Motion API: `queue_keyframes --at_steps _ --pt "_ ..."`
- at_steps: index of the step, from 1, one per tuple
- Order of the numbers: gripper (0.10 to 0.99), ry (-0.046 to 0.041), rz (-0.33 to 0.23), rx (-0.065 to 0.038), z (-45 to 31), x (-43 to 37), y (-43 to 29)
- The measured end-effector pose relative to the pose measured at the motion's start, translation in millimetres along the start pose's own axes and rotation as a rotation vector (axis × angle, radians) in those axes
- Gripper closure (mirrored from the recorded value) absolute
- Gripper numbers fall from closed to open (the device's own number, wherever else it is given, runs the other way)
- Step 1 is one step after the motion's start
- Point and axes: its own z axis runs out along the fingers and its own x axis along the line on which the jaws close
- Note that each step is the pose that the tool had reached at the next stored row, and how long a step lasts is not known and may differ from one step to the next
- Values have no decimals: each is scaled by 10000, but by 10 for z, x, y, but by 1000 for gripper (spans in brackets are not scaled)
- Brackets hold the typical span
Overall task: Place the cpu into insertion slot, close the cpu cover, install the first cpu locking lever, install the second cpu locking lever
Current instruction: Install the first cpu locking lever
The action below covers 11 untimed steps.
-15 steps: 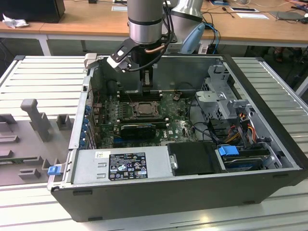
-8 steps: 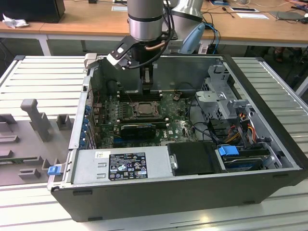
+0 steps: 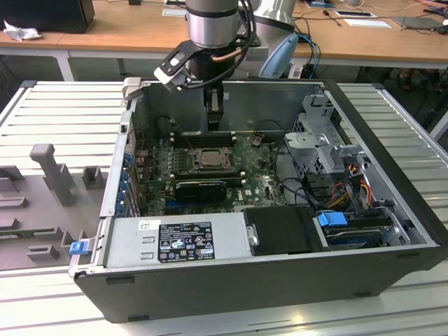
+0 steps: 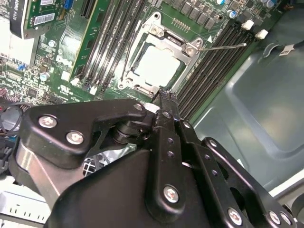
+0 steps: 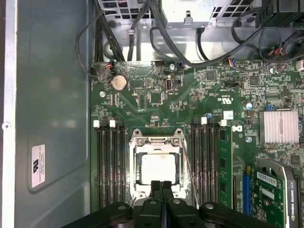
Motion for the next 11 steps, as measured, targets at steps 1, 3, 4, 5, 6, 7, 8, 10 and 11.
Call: queue_keyframes --at_steps 1,3,4,5,6,7,8,10,11 --pt "980 1 0 0 -7 0 0" --pt "980 1 0 0 -32 1 2" --pt "980 2 0 0 -47 1 3" --pt "980 2 0 0 -65 1 4" --pt "980 2 0 0 -86 2 5" --pt "980 1 -5 0 -94 2 5" --pt "980 4 -35 1 -99 2 5" --pt "980 35 -622 14 -100 2 6" --pt "980 56 -975 21 -97 2 6"
